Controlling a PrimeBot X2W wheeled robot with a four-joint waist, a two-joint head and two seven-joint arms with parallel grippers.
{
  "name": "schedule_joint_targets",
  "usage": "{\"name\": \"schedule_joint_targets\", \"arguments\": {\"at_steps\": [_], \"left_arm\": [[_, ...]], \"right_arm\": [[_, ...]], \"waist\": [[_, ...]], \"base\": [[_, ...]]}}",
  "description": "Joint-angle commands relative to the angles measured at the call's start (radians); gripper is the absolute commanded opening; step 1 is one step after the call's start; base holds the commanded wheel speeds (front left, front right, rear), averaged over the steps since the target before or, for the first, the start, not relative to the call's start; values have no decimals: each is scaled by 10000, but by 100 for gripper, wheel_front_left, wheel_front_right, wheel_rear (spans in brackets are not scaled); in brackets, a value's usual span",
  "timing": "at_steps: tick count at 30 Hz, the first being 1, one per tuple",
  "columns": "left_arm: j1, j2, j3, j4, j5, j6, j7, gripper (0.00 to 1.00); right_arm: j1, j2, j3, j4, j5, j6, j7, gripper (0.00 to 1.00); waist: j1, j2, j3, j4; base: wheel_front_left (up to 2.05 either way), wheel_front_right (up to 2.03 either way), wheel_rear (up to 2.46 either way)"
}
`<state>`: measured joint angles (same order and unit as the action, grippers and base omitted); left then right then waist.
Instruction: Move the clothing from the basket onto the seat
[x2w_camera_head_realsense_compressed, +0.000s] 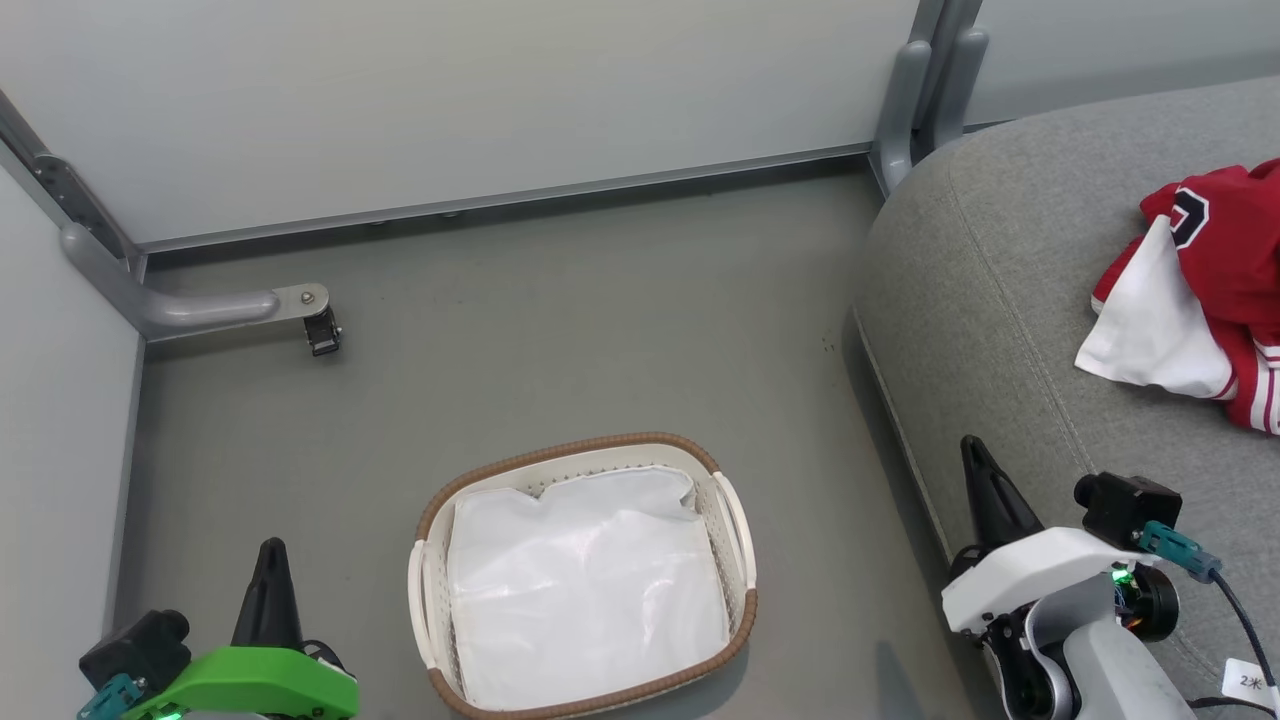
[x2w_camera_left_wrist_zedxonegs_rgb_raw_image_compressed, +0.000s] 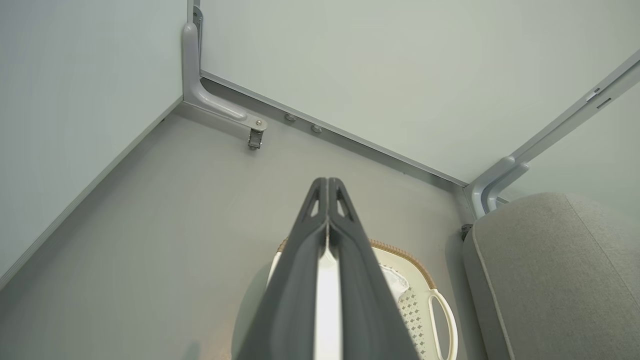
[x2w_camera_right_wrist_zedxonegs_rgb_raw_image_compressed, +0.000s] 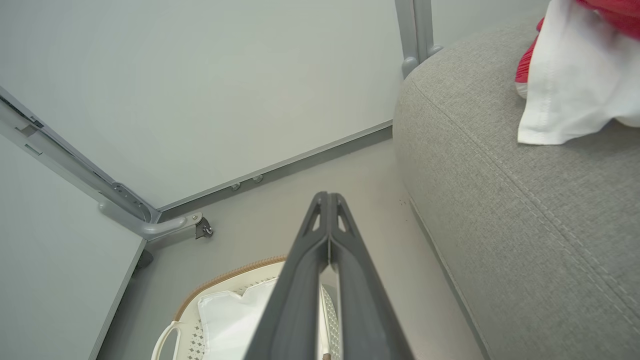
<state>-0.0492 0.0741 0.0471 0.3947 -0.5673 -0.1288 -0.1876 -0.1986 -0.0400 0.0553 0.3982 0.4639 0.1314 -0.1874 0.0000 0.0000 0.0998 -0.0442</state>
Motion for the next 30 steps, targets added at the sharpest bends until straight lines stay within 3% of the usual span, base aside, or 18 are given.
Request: {"name": "schedule_joint_targets", "arguments": {"at_steps": [1,30], "left_arm": [[-152,26,64,-197,-379,-5,82,0],[-366,-72,297,-701,-4130,-12,1173,0]], "right_arm": [[-65,-40,-90,-217,419,-2,89,0],[306,-78,-695,-729,4535,-5,1181,0]], "waist": [[0,0,-13,7],[0,0,-265,122]], "base": [[0,0,0],[0,0,0]]}}
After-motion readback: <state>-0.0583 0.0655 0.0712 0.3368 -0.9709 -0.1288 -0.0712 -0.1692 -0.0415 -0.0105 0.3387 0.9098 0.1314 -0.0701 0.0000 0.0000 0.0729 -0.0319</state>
